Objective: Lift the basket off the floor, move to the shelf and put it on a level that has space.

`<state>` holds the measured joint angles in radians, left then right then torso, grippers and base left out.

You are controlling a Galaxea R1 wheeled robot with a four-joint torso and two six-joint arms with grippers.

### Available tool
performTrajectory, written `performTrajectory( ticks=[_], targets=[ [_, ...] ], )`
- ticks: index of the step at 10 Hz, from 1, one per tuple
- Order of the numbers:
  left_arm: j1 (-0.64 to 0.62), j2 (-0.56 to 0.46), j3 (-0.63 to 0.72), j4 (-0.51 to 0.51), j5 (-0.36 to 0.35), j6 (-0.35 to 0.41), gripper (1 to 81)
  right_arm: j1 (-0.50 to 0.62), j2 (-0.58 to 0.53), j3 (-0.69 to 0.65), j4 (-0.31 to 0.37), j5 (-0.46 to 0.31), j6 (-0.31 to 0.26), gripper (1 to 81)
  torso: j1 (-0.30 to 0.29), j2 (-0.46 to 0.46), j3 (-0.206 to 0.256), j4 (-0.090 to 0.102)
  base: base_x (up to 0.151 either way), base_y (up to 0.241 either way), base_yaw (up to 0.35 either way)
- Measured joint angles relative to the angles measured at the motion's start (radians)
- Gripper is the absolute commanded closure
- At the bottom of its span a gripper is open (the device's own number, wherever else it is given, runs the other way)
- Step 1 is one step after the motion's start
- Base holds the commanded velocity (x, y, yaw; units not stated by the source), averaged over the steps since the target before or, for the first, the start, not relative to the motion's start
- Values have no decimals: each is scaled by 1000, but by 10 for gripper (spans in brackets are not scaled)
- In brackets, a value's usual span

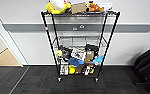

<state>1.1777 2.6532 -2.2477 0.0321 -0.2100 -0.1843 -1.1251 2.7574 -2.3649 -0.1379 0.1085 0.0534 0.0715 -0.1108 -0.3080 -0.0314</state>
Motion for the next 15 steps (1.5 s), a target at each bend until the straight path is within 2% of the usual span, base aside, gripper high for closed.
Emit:
performTrajectory(
  ticks=[3, 5, 10, 15],
  targets=[
    [0, 4, 1, 0, 1, -11, 10, -24, 0, 0, 1, 0, 0, 10, 64, -101, 0, 0, 0, 0, 0],
    [4, 4, 1, -1, 1, -55, 10, -41, 0, 0, 1, -3, 1, 10, 106, -169, 0, 0, 0, 0, 0],
    [24, 20, 4, 0, 7, -61, 10, -47, 11, -4, 2, -1, 1, 10, 206, -328, -10, 0, 0, 0, 0],
    [13, 21, 0, 0, 11, -61, 10, -42, 11, -15, 2, -1, 1, 10, 309, -491, -157, 0, 0, 0, 0]
  ],
)
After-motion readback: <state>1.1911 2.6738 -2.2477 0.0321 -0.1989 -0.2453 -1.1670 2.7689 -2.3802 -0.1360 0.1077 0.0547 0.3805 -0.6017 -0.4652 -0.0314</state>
